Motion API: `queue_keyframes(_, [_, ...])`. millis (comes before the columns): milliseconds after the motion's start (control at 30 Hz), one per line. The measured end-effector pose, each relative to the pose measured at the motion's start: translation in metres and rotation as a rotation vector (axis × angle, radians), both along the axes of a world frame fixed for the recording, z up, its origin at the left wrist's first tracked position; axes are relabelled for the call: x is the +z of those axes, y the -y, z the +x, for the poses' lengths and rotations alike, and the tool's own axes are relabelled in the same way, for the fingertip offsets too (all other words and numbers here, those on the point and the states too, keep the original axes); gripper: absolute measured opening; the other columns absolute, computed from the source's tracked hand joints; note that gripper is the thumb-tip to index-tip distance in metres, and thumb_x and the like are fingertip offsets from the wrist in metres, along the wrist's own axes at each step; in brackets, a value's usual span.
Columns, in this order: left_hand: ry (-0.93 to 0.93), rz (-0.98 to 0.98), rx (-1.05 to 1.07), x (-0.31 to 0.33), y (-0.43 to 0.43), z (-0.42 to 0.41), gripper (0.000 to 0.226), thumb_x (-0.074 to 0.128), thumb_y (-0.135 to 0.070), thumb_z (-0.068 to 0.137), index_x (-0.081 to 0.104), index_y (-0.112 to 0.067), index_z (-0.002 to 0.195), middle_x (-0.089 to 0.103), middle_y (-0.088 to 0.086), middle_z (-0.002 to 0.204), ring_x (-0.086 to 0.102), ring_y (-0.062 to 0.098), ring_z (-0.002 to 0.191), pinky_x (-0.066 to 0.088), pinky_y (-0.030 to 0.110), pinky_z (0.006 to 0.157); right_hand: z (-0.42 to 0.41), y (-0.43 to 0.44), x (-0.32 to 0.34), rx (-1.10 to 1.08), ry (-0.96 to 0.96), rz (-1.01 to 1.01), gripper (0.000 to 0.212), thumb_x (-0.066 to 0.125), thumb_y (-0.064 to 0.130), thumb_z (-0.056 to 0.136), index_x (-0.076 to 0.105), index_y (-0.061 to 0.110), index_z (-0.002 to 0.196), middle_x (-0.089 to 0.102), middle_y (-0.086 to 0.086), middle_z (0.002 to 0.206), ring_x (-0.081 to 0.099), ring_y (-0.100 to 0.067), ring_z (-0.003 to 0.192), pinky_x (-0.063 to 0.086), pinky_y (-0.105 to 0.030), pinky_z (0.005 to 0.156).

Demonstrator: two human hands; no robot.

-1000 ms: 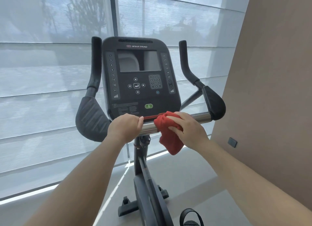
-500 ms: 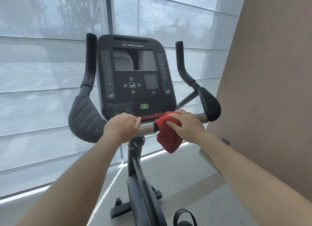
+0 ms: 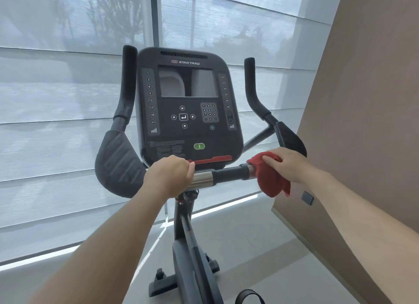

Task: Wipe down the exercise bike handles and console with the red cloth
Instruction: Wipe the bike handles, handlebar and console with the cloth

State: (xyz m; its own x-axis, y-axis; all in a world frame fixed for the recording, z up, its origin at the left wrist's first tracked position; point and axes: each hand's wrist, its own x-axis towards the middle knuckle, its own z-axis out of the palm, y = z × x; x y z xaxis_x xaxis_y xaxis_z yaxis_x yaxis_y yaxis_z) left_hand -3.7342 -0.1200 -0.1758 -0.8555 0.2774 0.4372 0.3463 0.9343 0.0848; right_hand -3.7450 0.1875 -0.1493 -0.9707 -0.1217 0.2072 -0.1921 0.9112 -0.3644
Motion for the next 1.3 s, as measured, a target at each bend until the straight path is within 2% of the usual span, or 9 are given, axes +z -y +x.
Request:
queue_keyframes(167, [-0.001,0.01,0.015,0.001,0.0,0.002,0.05,0.027,-0.034,0.098,0.042,-0.014,0.054,0.05,0.0,0.059,0.051,0.022,0.059,0.037,0.031,0.057,0.011,0.04,-0.015,0.073,-0.146,0.015,0.028,0.042,0.045,0.093,0.059,0.035,0.114,0.059,0.008,0.114,0.05,-0.014,0.107,0.035,-0.03,0.09])
queue_keyframes(267, [-0.008,-0.003,0.028,0.001,-0.001,0.005,0.05,0.026,-0.035,0.098,0.044,-0.016,0.055,0.051,-0.001,0.06,0.051,0.022,0.06,0.036,0.031,0.056,0.021,0.048,-0.036,0.138,-0.307,0.01,0.039,0.041,0.05,0.09,0.055,0.033,0.122,0.054,0.006,0.122,0.046,-0.015,0.111,0.032,-0.027,0.096])
queue_keyframes(367, [-0.02,-0.029,0.027,0.001,0.0,0.007,0.051,0.024,-0.035,0.099,0.047,-0.015,0.058,0.052,-0.001,0.061,0.053,0.021,0.06,0.038,0.03,0.055,0.027,0.033,-0.048,0.197,-0.35,-0.004,0.045,0.039,0.052,0.087,0.05,0.034,0.127,0.049,0.005,0.13,0.042,-0.013,0.115,0.032,-0.027,0.098])
queue_keyframes(567, [-0.03,-0.04,0.014,-0.001,0.0,0.007,0.051,0.023,-0.034,0.099,0.042,-0.018,0.055,0.049,-0.002,0.059,0.052,0.023,0.06,0.04,0.031,0.055,0.027,-0.009,-0.06,0.097,-0.387,-0.085,0.046,0.058,0.026,0.09,0.047,0.029,0.134,0.045,-0.002,0.137,0.045,-0.023,0.123,0.04,-0.034,0.097])
queue_keyframes(700, [-0.028,-0.041,0.014,-0.001,0.001,0.005,0.051,0.024,-0.034,0.099,0.041,-0.018,0.054,0.049,-0.001,0.058,0.051,0.022,0.058,0.038,0.031,0.054,0.028,-0.009,-0.075,0.011,-0.488,-0.188,0.05,0.062,0.015,0.087,0.047,0.024,0.133,0.045,-0.008,0.14,0.044,-0.028,0.128,0.035,-0.032,0.099])
queue_keyframes(833, [-0.02,-0.056,0.011,-0.001,0.0,0.003,0.05,0.024,-0.034,0.099,0.042,-0.017,0.055,0.05,-0.001,0.059,0.05,0.02,0.057,0.036,0.03,0.053,0.032,0.02,-0.085,-0.013,-0.584,-0.249,0.046,0.064,0.012,0.085,0.054,0.016,0.129,0.047,-0.011,0.138,0.038,-0.022,0.129,0.029,-0.039,0.105])
queue_keyframes(1033, [-0.017,-0.085,0.034,0.004,-0.002,0.01,0.049,0.024,-0.034,0.099,0.045,-0.015,0.059,0.05,-0.002,0.063,0.053,0.021,0.062,0.039,0.03,0.055,0.039,0.081,-0.069,0.165,-0.464,-0.207,0.039,0.055,0.028,0.09,0.055,0.022,0.128,0.051,-0.003,0.131,0.044,-0.018,0.123,0.028,-0.021,0.102])
queue_keyframes(1200, [-0.101,-0.057,0.062,0.016,0.017,0.015,0.043,0.027,-0.034,0.099,0.06,-0.018,0.076,0.053,-0.003,0.08,0.056,0.02,0.078,0.037,0.029,0.058,0.044,0.118,-0.058,0.121,-0.38,-0.272,0.034,0.051,0.031,0.093,0.056,0.027,0.126,0.051,0.003,0.131,0.042,-0.017,0.12,0.026,-0.03,0.106])
queue_keyframes(1300, [-0.147,-0.079,0.047,0.018,0.053,0.013,0.051,0.022,-0.033,0.097,0.067,-0.016,0.078,0.061,0.001,0.082,0.057,0.022,0.078,0.044,0.033,0.064,0.047,0.144,-0.058,0.135,-0.35,-0.313,0.035,0.047,0.04,0.092,0.056,0.029,0.125,0.052,0.006,0.13,0.044,-0.017,0.121,0.032,-0.034,0.108])
